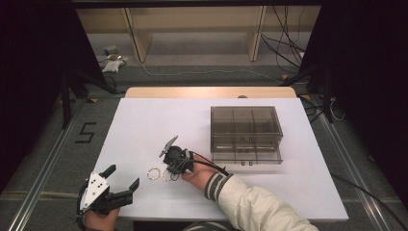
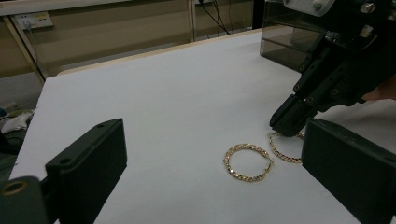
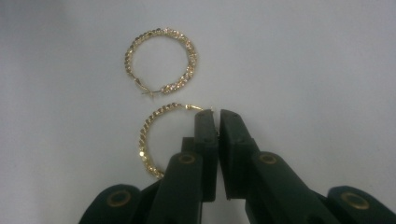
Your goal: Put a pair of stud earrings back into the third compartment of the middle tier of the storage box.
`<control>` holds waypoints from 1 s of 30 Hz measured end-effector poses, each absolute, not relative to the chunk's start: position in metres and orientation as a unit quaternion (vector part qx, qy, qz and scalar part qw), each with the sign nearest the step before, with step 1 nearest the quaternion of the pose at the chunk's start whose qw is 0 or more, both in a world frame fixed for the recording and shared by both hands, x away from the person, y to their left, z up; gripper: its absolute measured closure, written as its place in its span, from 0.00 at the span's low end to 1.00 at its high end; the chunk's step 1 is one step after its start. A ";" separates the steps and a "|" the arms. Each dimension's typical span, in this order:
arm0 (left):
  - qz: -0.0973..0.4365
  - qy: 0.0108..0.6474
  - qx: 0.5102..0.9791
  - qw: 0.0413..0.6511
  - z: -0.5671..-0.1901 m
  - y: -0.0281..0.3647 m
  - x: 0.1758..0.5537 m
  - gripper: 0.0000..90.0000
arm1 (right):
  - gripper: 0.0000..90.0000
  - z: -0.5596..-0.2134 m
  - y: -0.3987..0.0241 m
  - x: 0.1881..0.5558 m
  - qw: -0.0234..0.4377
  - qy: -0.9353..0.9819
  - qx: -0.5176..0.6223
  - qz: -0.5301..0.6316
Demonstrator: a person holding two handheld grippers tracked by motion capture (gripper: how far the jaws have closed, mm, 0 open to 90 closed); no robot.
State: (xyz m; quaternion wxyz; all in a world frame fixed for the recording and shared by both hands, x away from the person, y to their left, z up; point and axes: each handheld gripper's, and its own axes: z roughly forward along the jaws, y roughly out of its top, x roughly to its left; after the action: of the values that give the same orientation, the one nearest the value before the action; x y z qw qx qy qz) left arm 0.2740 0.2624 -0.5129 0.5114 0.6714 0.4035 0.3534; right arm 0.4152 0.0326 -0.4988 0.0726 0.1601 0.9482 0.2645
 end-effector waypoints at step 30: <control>0.352 0.400 0.673 0.513 -0.512 0.260 0.278 0.07 | 0.96 -0.464 0.006 0.414 0.093 0.934 0.158 0.308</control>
State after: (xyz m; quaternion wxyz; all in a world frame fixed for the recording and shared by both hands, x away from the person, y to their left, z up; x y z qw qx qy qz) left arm 0.2782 0.2600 -0.5125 0.5126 0.6733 0.4003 0.3517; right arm 0.4136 0.0063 -0.4636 0.0926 0.1581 0.9335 0.3082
